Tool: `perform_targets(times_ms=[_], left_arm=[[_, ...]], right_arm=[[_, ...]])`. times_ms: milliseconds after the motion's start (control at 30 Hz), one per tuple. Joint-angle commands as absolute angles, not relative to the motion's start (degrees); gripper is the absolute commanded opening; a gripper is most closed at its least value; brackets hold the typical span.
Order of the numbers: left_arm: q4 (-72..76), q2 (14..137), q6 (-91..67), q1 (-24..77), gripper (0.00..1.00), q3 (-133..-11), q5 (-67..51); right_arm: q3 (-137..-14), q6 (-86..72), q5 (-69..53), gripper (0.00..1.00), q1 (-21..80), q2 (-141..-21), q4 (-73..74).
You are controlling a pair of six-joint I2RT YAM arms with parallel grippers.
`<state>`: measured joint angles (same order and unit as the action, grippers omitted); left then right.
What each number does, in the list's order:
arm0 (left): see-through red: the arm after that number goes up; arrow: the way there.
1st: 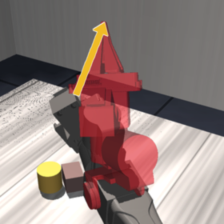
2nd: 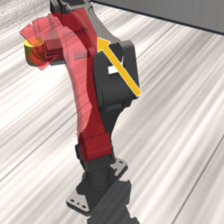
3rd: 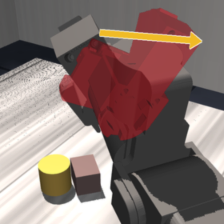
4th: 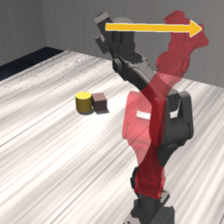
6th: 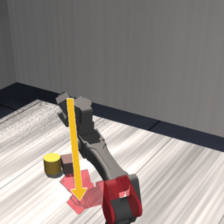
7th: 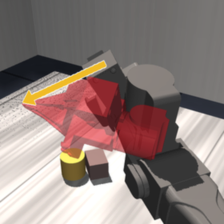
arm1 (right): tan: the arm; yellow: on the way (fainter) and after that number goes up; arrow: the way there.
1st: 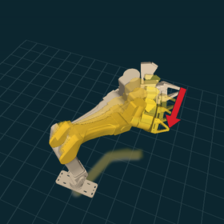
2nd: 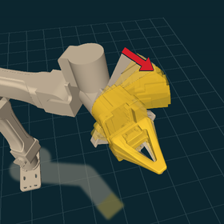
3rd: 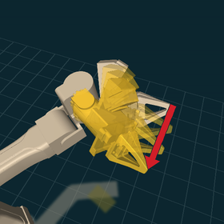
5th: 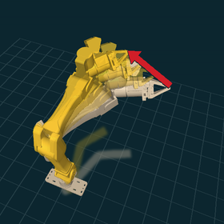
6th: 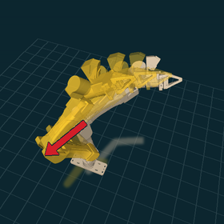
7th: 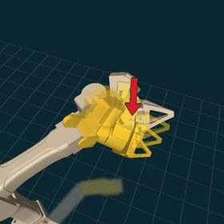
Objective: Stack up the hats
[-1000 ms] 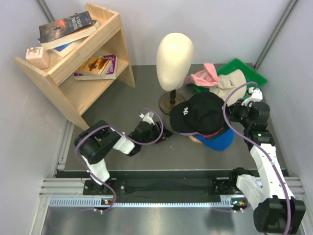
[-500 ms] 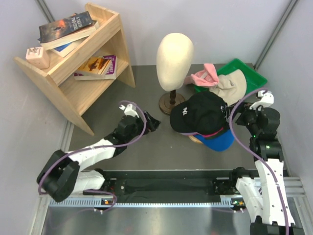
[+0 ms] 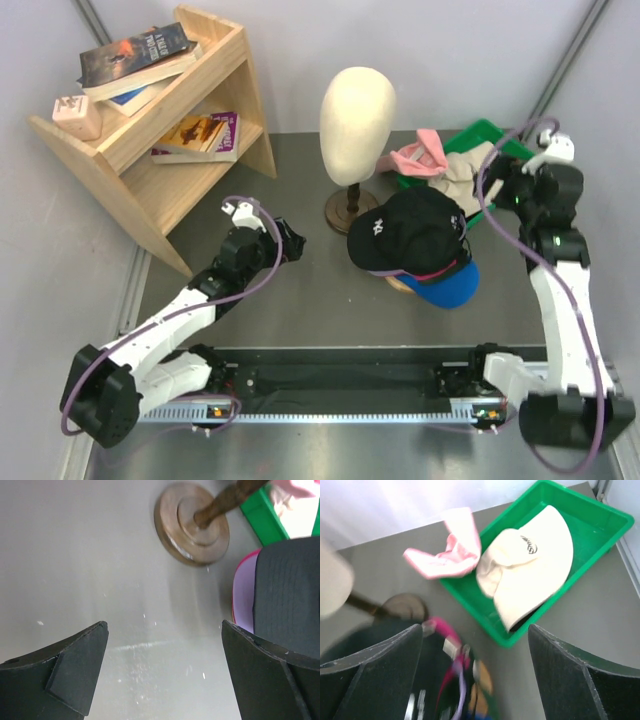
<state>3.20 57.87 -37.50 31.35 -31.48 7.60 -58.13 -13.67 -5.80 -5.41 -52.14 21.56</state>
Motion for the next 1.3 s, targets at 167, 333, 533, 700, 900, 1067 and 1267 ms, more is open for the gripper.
perform_targets(times_ms=[167, 333, 533, 700, 900, 1067, 1267], left_arm=[[0.6, 60.0, -32.1, 27.5, 0.99, -39.4, 9.3], [0.6, 62.0, -31.7, 25.0, 0.99, -40.8, 9.1], [1.1, 64.0, -32.3, 22.9, 0.99, -41.8, 8.7], [1.1, 64.4, -33.0, 21.7, 0.99, -41.8, 8.3], [1.0, 63.5, -33.7, 20.5, 0.99, -41.1, 8.5], [0.8, 62.1, -33.7, 20.3, 0.99, -40.6, 8.7], [-1.4, 59.9, -32.0, 19.9, 0.99, -41.0, 8.7]], right_arm=[[-71.7, -19.9, -3.1, 0.87, -7.2, -83.5, 9.3], [-78.5, -24.1, -0.8, 0.85, -6.5, -99.1, 7.1], [-86.2, -27.2, 1.9, 0.83, -5.5, -111.1, 6.3], [-89.3, -29.3, 4.5, 0.82, -5.1, -116.3, 6.2], [-91.0, -30.0, 3.6, 0.61, -4.9, -120.6, 5.2], [-91.1, -29.8, 1.8, 0.02, -4.9, -121.8, 5.4], [-91.1, -28.1, 0.7, 0.0, -5.1, -116.5, 5.4]])
